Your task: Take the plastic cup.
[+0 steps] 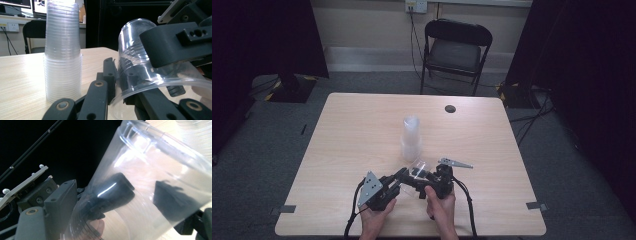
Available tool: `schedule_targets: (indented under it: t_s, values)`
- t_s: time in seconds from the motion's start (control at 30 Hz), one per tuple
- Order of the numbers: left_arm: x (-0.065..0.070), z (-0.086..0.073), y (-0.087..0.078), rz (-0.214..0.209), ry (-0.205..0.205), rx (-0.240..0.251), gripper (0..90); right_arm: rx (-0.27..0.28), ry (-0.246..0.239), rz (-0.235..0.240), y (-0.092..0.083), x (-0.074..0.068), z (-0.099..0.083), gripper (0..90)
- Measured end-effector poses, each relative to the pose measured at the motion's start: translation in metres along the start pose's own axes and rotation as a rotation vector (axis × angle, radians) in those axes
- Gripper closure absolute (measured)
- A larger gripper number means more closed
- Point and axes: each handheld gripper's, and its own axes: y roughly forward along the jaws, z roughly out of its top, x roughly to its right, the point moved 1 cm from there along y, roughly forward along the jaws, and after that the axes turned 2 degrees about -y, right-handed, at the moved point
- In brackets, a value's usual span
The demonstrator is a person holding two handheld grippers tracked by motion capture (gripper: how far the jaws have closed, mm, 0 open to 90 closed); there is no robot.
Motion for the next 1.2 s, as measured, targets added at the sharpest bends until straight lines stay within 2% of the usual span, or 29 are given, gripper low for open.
schedule_targets:
  t_s: [0.3, 0.53, 0.77, 1.07, 1.2]
  values:
    - [0.000, 0.001, 0.001, -0.005, -0.009, 0.010, 84.5, 0.008, -0.007, 0.008, -0.001, -0.001, 0.000, 18.9]
    - [-0.002, 0.003, 0.001, -0.005, -0.012, -0.004, 85.2, 0.008, -0.005, 0.013, -0.002, -0.001, 0.000, 18.4]
    - [-0.010, 0.004, -0.001, 0.014, -0.047, -0.007, 87.2, 0.003, -0.009, 0.036, -0.005, -0.002, 0.002, 15.0]
    - [-0.017, 0.006, -0.004, 0.030, -0.076, -0.002, 87.9, 0.009, -0.018, 0.034, -0.008, -0.001, 0.002, 15.0]
    - [-0.022, 0.008, -0.006, 0.041, -0.083, -0.021, 88.1, 0.008, -0.030, 0.018, -0.009, -0.001, 0.001, 15.4]
